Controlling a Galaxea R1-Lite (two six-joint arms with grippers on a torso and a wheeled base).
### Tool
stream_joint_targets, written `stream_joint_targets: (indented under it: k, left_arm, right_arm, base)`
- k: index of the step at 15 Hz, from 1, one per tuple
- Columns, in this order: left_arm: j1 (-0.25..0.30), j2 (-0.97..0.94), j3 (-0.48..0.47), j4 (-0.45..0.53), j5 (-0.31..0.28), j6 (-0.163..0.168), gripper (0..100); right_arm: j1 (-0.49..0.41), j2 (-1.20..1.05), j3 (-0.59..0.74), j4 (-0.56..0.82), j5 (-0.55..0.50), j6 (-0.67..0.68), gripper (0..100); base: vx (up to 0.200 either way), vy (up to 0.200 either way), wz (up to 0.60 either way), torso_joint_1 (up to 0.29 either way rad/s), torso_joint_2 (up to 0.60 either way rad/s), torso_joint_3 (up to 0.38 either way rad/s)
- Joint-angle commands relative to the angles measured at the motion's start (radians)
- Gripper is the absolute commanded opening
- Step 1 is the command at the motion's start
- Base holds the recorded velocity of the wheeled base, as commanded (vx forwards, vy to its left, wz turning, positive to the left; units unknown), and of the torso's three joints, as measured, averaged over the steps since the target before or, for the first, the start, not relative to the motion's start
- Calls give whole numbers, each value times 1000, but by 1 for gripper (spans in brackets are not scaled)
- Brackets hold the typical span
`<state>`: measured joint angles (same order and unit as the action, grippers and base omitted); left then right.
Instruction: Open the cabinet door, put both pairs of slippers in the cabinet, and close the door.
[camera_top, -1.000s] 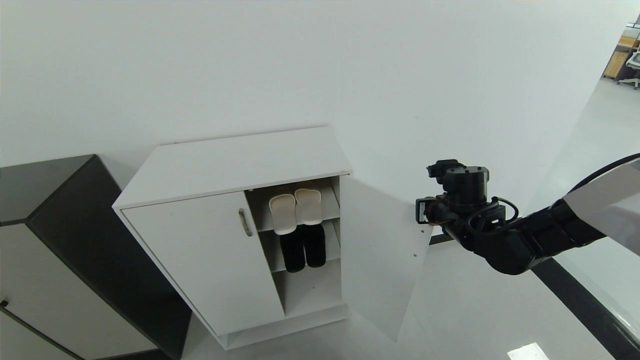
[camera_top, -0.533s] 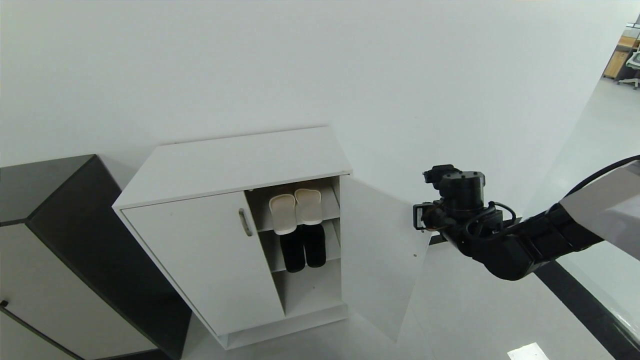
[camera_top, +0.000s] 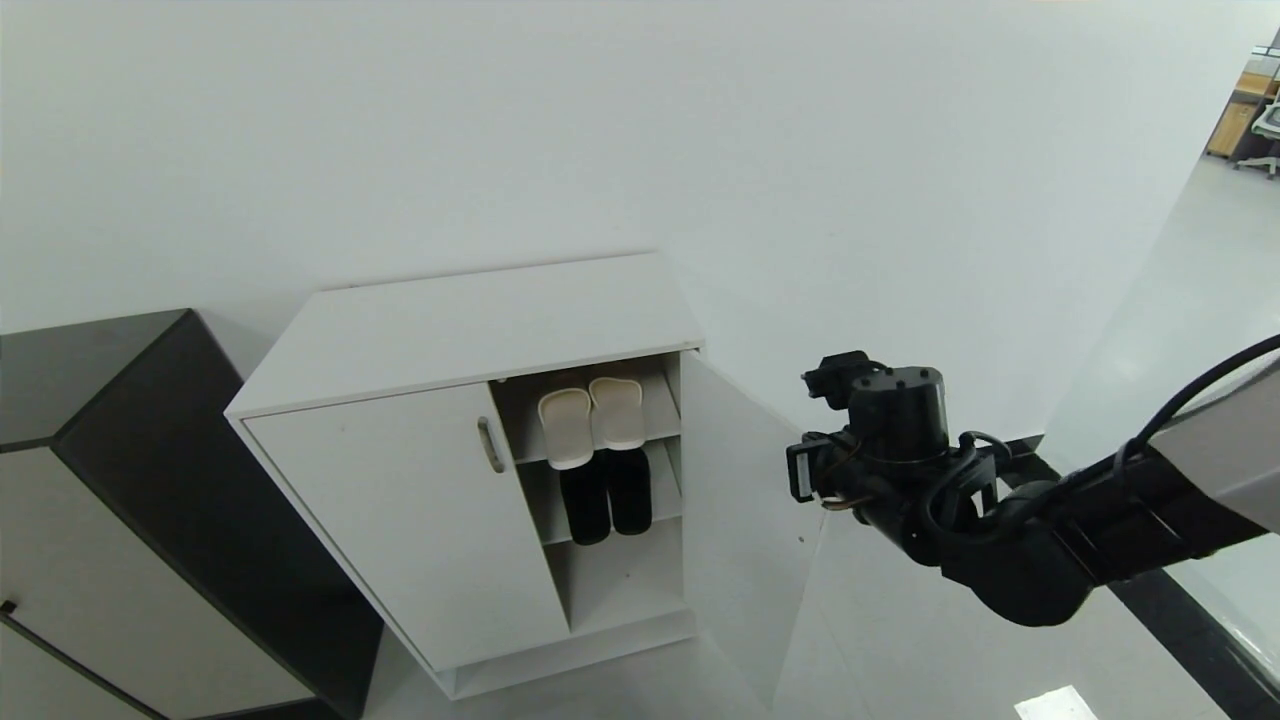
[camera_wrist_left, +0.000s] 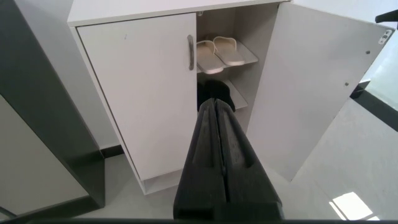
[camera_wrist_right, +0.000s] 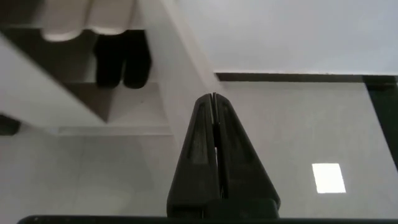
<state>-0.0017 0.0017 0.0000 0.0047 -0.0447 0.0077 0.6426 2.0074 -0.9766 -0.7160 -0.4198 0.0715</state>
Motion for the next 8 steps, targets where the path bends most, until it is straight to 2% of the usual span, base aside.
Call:
stream_joint_targets:
  k: [1,4,8]
  left_arm:
    - [0,0,0,0,0,0,0]
    - [0,0,0,0,0,0,0]
    - [0,0,0,0,0,0,0]
  right_arm:
    - [74,-62,35,0,-2,1,0]
    - [109,-108,58,0,-2,-1,0]
    - [52,-30,44,-2,1,-1,0]
  base:
    - [0,0,0,0,0,0]
    - [0,0,0,0,0,0]
    - [0,0,0,0,0,0]
